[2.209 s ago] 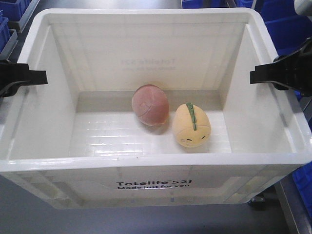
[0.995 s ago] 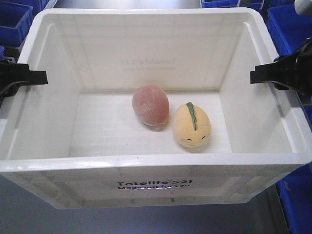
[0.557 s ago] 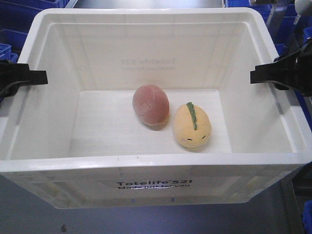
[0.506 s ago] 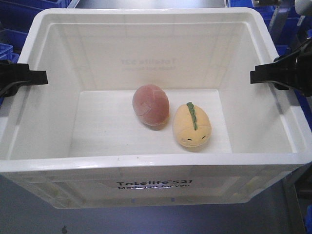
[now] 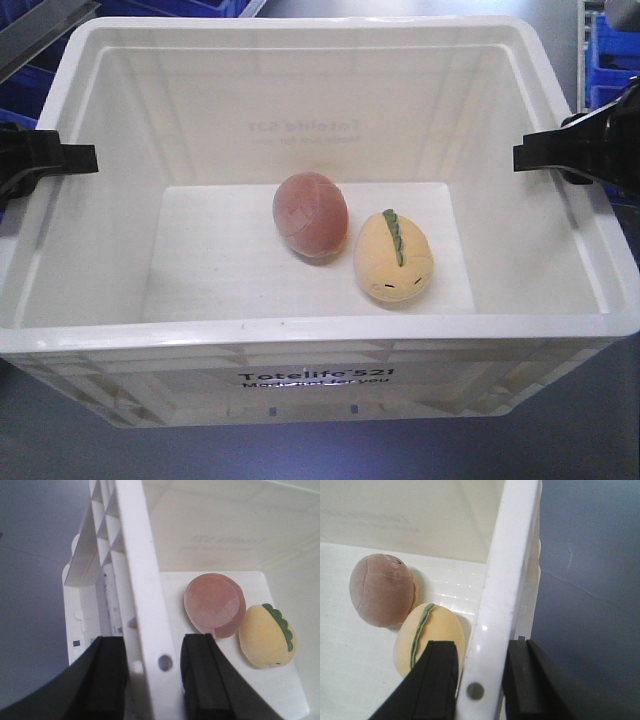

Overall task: Place moving items into box and shelve
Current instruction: 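Keep holding the white tote level by both rims while driving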

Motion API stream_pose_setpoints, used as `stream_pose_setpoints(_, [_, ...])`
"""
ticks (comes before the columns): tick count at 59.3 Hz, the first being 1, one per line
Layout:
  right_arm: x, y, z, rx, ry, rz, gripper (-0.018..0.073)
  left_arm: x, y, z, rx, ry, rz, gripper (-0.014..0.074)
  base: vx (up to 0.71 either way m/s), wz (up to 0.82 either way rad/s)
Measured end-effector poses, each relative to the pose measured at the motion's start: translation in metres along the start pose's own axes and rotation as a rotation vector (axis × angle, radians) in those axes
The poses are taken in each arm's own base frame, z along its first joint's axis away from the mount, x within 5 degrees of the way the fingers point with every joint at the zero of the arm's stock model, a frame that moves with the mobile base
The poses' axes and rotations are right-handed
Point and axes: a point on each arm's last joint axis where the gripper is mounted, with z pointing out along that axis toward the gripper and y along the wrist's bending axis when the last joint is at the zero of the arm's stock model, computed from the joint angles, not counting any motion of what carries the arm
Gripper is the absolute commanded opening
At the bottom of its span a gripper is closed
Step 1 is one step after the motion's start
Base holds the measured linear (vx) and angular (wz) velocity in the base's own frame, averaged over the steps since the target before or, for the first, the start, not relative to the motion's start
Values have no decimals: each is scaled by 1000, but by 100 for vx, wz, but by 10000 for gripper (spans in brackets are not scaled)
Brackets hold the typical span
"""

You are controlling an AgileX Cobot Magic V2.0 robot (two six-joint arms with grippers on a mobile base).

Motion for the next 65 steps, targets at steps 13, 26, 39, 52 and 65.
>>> stream_pose_setpoints(13, [0, 0, 0, 0, -1, 0, -4, 0, 0, 0, 0, 0, 0, -3, 20, 51])
stream_pose_setpoints(26, [0, 0, 0, 0, -2, 0, -4, 0, 0, 0, 0, 0, 0, -3, 17, 54])
stream_pose_setpoints(39, [0, 0, 0, 0, -2, 0, -4, 0, 0, 0, 0, 0, 0, -3, 16, 53])
stream_pose_setpoints(52, [0, 0, 0, 0, -2, 0, -4, 0, 0, 0, 0, 0, 0, -3, 14, 52])
stream_pose_setpoints(65, [0, 0, 0, 0, -2, 0, -4, 0, 0, 0, 0, 0, 0, -3, 13, 50])
